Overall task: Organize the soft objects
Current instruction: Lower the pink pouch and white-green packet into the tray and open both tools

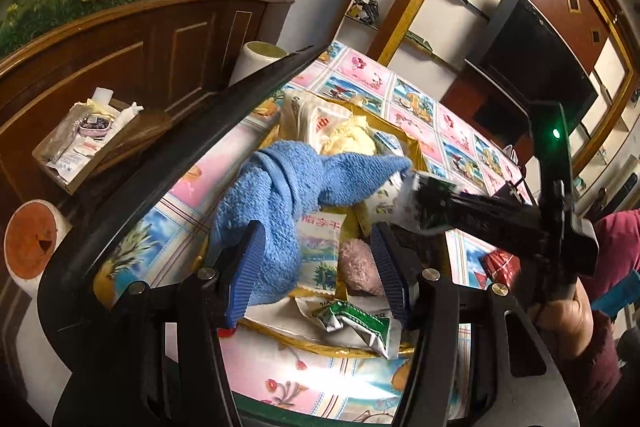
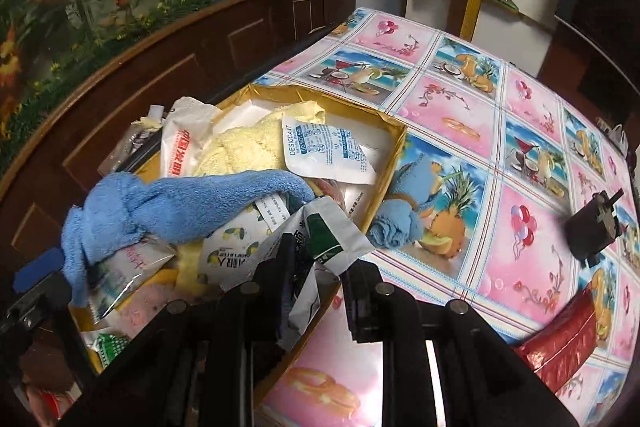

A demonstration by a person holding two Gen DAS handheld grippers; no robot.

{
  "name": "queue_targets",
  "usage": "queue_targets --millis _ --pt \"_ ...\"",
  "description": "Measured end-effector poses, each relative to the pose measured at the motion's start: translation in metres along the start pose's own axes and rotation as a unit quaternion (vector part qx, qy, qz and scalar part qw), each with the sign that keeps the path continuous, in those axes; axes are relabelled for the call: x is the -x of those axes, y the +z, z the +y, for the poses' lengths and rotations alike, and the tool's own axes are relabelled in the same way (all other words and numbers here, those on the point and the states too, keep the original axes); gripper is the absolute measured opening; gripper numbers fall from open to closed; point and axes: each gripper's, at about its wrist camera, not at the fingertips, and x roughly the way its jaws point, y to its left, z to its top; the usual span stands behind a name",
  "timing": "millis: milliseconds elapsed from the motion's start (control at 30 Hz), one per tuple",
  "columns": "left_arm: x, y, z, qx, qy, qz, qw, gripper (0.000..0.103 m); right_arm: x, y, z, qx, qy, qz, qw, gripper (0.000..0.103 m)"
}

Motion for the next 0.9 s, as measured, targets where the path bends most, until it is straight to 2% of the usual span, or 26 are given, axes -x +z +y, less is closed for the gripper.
queue_targets --millis 33,133,267,300,367,400,467,533,700,800,900 --pt "0.000 -0.001 -0.002 -0.004 0.001 0.000 1.0000 0.055 0.000 0.001 0.001 -0.002 0.009 0.001 1.000 0.020" --pt "0.002 -0.003 -0.004 -0.011 0.002 -0.003 0.9999 0.055 0.005 0.001 0.007 -0.010 0.072 0.007 0.997 0.020" --pt "0.003 -0.002 -0.004 -0.008 0.005 -0.006 0.9999 0.055 0.007 -0.004 0.025 0.010 0.121 0.015 0.992 0.022" --pt "0.003 -0.002 -0.004 -0.009 0.006 -0.006 0.9999 0.055 0.004 -0.005 0.030 0.025 0.113 0.015 0.993 0.022" --pt "0.004 -0.002 -0.004 -0.011 0.011 -0.005 0.9999 0.055 0.002 -0.008 0.036 0.048 0.072 0.010 0.996 0.032" --pt "0.004 -0.003 -0.005 -0.013 0.014 -0.006 0.9998 0.055 0.004 -0.009 0.033 0.046 0.068 0.003 0.997 0.036" --pt "0.005 -0.004 -0.008 -0.022 0.027 -0.009 0.9993 0.055 0.012 -0.008 0.024 0.029 0.076 -0.009 0.997 0.053" --pt "0.005 -0.005 -0.012 -0.035 0.045 -0.014 0.9983 0.055 0.025 -0.008 0.013 0.011 0.090 -0.029 0.995 0.062" --pt "0.002 -0.010 -0.030 -0.077 0.101 -0.023 0.9916 0.055 0.048 -0.013 -0.009 -0.009 0.077 -0.063 0.995 0.063" --pt "-0.002 -0.013 -0.041 -0.097 0.119 -0.018 0.9879 0.055 0.050 -0.020 -0.025 -0.024 0.059 -0.058 0.996 0.064" --pt "-0.005 -0.016 -0.050 -0.112 0.132 -0.014 0.9847 0.055 0.052 -0.031 -0.043 -0.045 0.060 -0.055 0.996 0.064"
